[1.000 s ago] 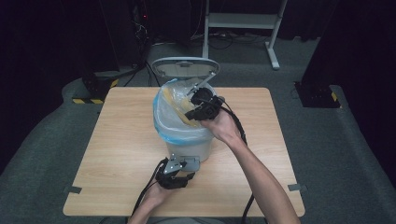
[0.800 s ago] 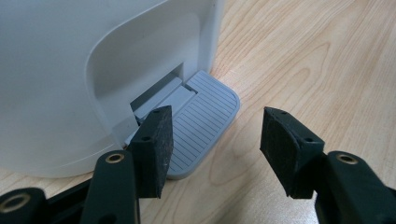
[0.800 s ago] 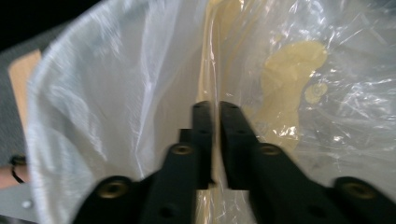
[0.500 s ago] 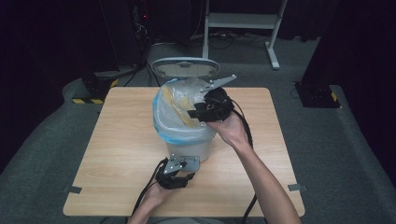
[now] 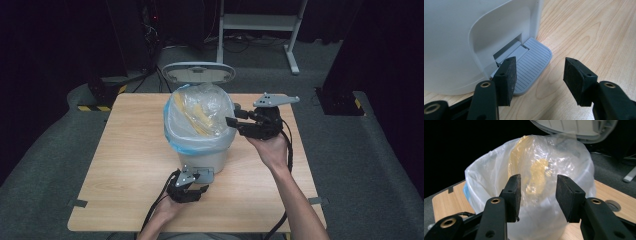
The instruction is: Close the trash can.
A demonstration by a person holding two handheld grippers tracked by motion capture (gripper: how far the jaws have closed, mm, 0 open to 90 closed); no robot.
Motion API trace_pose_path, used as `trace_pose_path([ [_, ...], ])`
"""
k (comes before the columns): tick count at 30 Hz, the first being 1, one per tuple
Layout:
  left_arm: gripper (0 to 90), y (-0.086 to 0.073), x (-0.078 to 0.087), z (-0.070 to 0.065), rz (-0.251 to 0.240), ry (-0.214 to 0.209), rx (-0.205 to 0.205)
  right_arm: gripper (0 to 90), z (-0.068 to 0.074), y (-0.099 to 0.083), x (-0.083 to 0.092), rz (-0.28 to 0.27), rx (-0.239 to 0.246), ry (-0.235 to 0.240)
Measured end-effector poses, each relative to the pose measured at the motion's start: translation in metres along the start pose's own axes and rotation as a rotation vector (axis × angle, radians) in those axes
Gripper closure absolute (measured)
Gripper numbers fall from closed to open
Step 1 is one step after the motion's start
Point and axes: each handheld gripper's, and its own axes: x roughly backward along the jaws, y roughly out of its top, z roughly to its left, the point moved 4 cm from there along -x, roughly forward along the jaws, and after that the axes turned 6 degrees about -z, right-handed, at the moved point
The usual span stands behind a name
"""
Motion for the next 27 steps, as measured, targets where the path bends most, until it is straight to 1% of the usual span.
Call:
trace_pose_path([
  [3, 43.8, 0.0, 0.0, 0.0, 0.001, 0.001, -0.003, 56.4, -0.002, -0.005, 0.003, 0.0, -0.001, -0.003],
  [4, 43.8, 0.0, 0.0, 0.0, 0.002, 0.002, -0.005, 56.8, -0.005, -0.013, 0.006, 0.006, -0.004, -0.012],
  [7, 43.8, 0.0, 0.0, 0.0, 0.002, 0.001, -0.003, 57.1, -0.009, -0.024, 0.009, 0.004, -0.018, -0.018],
  [8, 43.8, 0.0, 0.0, 0.0, 0.002, 0.001, -0.003, 57.1, -0.009, -0.024, 0.009, 0.004, -0.018, -0.018],
  [9, 43.8, 0.0, 0.0, 0.0, 0.002, 0.001, -0.003, 57.2, -0.011, -0.032, 0.012, -0.001, -0.031, -0.022],
  [11, 43.8, 0.0, 0.0, 0.0, 0.002, 0.001, -0.004, 57.2, -0.011, -0.035, 0.012, -0.001, -0.034, -0.024],
  [13, 43.8, 0.0, 0.0, -0.001, 0.002, 0.002, -0.004, 57.0, -0.012, -0.045, 0.015, -0.003, -0.037, -0.033],
  [14, 43.8, 0.0, 0.0, 0.0, 0.001, 0.002, -0.003, 56.9, -0.013, -0.054, 0.017, -0.006, -0.043, -0.046],
  [15, 43.8, 0.0, 0.0, 0.0, 0.001, 0.002, -0.003, 56.9, -0.013, -0.054, 0.017, -0.006, -0.043, -0.046],
  [16, 43.8, 0.0, 0.0, 0.0, 0.001, 0.0, 0.0, 56.7, -0.014, -0.063, 0.019, -0.005, -0.054, -0.058],
  [17, 43.8, 0.0, 0.0, 0.0, 0.001, 0.0, 0.0, 56.7, -0.014, -0.063, 0.019, -0.005, -0.054, -0.058],
  [18, 43.8, 0.0, 0.0, 0.0, 0.001, 0.0, 0.001, 56.6, -0.016, -0.072, 0.02, -0.004, -0.063, -0.068],
  [19, 43.8, 0.0, 0.0, 0.0, 0.001, 0.0, -0.001, 56.6, -0.016, -0.072, 0.02, -0.004, -0.063, -0.068],
  [20, 43.8, 0.0, 0.0, 0.0, 0.001, 0.0, 0.001, 56.4, -0.018, -0.081, 0.021, 0.0, -0.076, -0.075],
  [22, 43.8, 0.0, 0.0, 0.0, 0.001, 0.0, 0.0, 56.3, -0.018, -0.084, 0.021, 0.001, -0.081, -0.078],
  [23, 43.8, 0.0, 0.0, 0.0, 0.001, -0.001, 0.002, 56.3, -0.019, -0.094, 0.021, 0.007, -0.09, -0.086],
  [26, 43.8, 0.0, 0.0, 0.0, 0.001, -0.001, 0.002, 56.1, -0.021, -0.107, 0.02, 0.02, -0.105, -0.095],
  [27, 43.8, 0.0, 0.0, 0.0, 0.001, -0.001, 0.002, 56.1, -0.021, -0.107, 0.02, 0.02, -0.105, -0.095],
])
